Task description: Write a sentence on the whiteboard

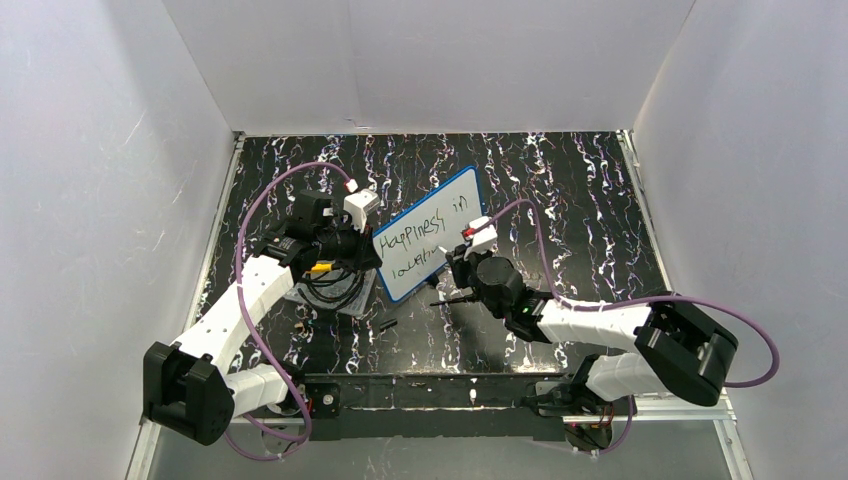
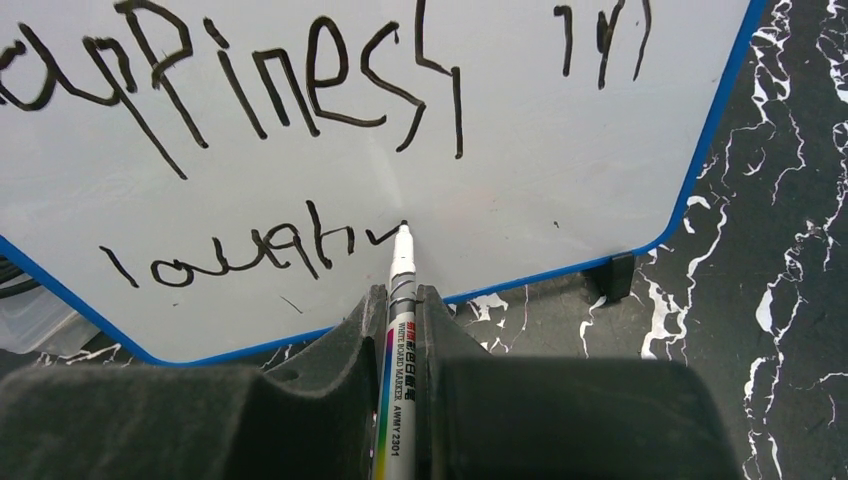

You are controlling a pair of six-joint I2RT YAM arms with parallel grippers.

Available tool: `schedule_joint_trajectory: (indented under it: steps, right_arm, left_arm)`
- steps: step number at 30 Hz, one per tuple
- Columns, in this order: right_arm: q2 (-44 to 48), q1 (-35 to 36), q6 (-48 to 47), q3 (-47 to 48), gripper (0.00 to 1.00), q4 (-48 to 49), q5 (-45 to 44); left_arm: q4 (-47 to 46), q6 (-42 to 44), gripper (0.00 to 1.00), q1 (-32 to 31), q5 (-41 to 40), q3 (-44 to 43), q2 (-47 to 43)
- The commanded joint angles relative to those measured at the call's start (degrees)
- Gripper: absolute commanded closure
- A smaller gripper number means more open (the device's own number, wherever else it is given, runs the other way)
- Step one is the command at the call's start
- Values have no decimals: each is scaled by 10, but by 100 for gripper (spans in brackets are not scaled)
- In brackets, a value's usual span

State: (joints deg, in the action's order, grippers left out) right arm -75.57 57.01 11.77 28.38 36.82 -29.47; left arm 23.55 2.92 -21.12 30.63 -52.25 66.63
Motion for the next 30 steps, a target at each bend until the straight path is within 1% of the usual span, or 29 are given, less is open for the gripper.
schedule_joint_trajectory:
  steps: [1,8,17,30]
  right_arm:
    - [35,-2,-6,0,99,35,-11]
    - [66,-2,-7,-3,99,39,17]
    - [33,-2,-15,9,99,47,22]
    - [-2,-2,1,13,99,11,21]
  left_arm:
    - [0,-6,100,-2,19,-10,-22]
    - [0,-6,100,-2,21,-10,-21]
    - [0,-6,100,-2,20,-10,-20]
    - [0,-6,100,-2,20,-10,-23]
